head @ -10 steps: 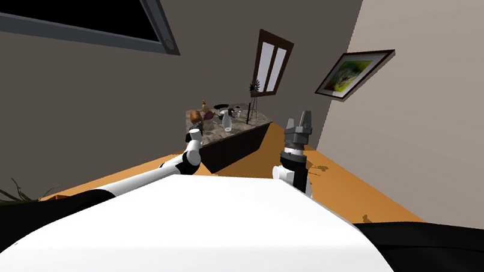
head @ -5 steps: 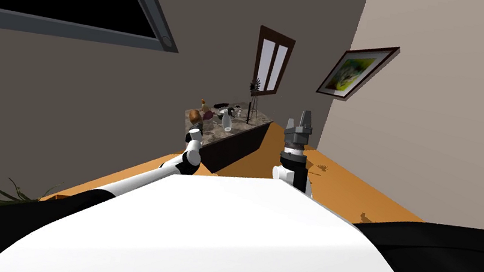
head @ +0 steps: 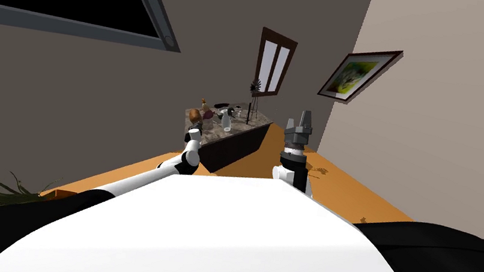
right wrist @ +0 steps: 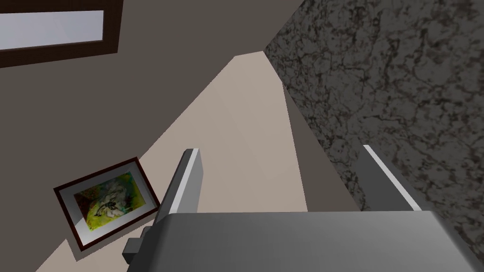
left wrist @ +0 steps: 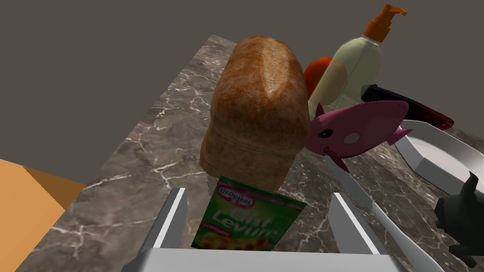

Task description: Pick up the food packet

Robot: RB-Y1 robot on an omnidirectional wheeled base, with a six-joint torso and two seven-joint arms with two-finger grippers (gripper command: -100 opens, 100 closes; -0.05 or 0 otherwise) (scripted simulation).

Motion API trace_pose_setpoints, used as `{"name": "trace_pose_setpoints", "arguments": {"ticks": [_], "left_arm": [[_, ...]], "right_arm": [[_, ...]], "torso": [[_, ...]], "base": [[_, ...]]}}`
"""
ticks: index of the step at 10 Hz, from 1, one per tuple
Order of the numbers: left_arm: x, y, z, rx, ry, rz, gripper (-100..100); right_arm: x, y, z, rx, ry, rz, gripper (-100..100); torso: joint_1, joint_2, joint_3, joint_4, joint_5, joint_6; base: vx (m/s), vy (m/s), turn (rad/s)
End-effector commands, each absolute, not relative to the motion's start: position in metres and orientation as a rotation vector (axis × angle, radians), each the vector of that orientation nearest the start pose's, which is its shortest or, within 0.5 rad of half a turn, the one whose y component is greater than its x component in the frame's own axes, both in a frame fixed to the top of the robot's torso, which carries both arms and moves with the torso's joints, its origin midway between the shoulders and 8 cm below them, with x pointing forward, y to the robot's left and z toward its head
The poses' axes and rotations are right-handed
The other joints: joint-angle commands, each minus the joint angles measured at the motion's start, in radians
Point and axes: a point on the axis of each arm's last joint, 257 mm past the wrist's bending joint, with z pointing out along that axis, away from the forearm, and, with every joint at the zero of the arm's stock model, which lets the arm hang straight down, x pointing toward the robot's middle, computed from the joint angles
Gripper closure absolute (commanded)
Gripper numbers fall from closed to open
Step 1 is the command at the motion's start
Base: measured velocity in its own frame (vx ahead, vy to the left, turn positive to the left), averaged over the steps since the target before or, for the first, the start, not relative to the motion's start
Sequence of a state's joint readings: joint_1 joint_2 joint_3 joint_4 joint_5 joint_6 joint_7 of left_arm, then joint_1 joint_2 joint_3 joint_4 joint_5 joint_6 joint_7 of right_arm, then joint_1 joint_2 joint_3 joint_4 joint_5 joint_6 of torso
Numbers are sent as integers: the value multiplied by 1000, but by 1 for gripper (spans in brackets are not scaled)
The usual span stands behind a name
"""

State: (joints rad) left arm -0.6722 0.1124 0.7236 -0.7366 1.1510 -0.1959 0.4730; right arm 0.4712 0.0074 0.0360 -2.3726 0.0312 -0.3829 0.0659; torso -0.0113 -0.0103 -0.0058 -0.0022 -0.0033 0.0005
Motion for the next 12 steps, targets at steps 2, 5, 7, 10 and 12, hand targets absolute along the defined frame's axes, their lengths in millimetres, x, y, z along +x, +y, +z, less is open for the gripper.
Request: {"name": "trace_pose_setpoints", "arguments": {"ticks": [2, 5, 7, 10, 12], "left_arm": [[629, 466, -255, -2073, -928, -1870, -100], [628, 469, -254, -2061, -893, -1864, -100], [627, 471, -253, -2053, -871, -1858, -100], [619, 483, -259, -2033, -825, -1821, -100], [609, 498, -267, -2017, -799, -1774, -100]], "right_arm": [[347, -262, 52, 622, 638, 1266, 0], [347, -262, 52, 622, 638, 1266, 0], [347, -262, 52, 622, 638, 1266, 0], [347, -262, 53, 622, 638, 1266, 0], [347, -262, 52, 622, 638, 1266, 0]], "torso": [[-1, -2, -1, 0, 0, 0], [1, -1, -1, 0, 0, 0], [-1, -1, -1, 0, 0, 0], [-1, -3, -2, -1, 0, 0], [2, -4, -2, -1, 0, 0]], "base": [[62, -203, 62], [40, -177, 79], [57, -172, 77], [66, -190, 90], [94, -129, 69]]}}
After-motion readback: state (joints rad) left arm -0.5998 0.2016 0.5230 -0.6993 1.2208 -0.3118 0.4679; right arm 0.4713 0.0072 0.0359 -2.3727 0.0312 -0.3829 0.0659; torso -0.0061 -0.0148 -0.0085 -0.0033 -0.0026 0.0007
